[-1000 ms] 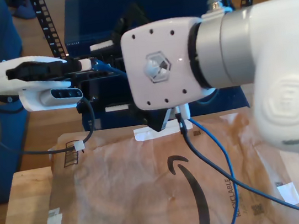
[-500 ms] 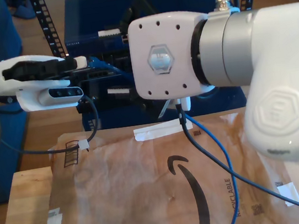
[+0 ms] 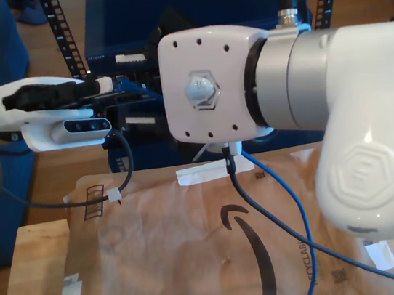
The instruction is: Grab the cable and plug it in
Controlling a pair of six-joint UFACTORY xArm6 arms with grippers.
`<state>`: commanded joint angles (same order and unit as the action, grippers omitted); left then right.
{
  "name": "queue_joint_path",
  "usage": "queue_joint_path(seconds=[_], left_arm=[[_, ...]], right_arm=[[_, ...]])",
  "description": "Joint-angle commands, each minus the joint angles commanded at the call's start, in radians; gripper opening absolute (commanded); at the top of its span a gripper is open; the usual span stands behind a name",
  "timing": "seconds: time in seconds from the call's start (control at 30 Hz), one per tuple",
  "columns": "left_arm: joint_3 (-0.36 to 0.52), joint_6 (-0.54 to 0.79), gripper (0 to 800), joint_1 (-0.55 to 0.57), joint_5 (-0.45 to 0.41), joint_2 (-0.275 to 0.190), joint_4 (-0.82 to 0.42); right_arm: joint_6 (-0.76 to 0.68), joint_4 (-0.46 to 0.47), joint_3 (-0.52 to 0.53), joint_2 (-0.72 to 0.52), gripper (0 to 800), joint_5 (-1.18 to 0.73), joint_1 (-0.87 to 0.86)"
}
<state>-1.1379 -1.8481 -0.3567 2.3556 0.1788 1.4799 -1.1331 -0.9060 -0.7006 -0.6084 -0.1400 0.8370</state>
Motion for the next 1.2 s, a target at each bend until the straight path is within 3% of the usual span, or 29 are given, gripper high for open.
queue_joint_path(seconds=[0.33, 1.2], left_arm=[[-0.005, -0.002, 34, 0.000, 0.000, -0.002, 0.000], [-0.011, 0.000, 57, 0.000, 0.000, -0.005, 0.021]], right_arm=[[-0.002, 0.002, 0.017, 0.000, 291, 0.072, 0.000], [-0.038, 0.002, 0.011, -0.003, 274, 0.058, 0.008]])
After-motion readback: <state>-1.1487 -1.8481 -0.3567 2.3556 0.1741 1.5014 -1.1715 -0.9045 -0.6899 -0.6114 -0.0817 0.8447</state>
